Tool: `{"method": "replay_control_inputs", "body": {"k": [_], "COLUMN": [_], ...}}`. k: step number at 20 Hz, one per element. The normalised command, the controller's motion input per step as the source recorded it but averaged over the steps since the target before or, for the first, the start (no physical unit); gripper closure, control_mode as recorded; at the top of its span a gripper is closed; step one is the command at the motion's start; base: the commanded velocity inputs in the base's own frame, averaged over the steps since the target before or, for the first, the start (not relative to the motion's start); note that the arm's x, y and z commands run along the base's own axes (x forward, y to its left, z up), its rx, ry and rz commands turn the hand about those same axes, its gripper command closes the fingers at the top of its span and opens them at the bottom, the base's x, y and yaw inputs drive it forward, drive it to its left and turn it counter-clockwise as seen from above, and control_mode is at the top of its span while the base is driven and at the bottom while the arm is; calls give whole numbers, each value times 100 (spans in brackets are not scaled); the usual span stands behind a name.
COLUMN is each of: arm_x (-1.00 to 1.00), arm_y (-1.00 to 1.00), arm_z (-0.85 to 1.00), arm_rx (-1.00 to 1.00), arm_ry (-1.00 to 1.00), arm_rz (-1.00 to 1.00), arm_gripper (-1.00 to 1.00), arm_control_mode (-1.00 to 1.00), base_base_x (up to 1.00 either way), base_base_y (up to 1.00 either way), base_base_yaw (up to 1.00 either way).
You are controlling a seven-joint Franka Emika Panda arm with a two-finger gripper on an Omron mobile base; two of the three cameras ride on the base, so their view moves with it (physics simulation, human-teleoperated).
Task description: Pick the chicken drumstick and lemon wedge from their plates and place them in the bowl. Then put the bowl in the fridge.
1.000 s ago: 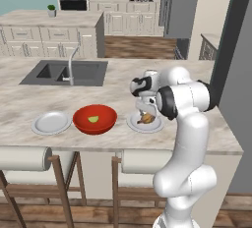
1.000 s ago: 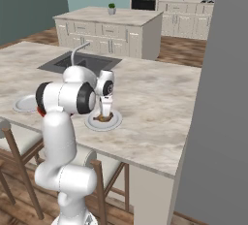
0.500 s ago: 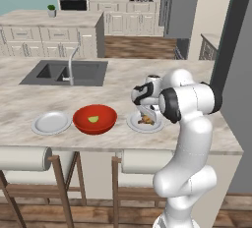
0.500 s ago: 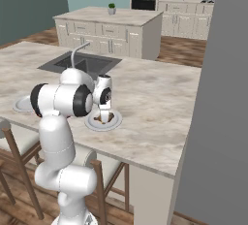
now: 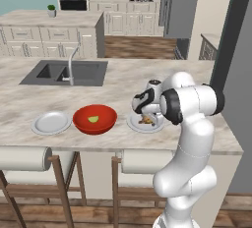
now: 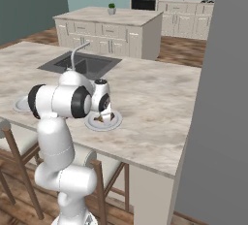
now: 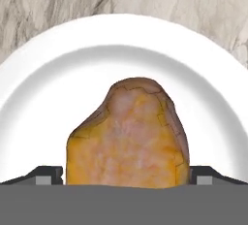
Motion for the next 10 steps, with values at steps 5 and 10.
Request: {"method": "replay_control_inputs", "body": {"k": [5, 10], "arm_x": [15, 10], "arm_y": [-1, 2], "arm_z": [0, -9], "arm_rx": [1, 8], "arm_ry": [0, 10], "arm_rz": [13, 9], "arm_gripper": [100, 100], "arm_control_mode": [-100, -100], "base_base_x": [0, 0], "base_base_y": [0, 0], "base_base_yaw": [0, 0]}}
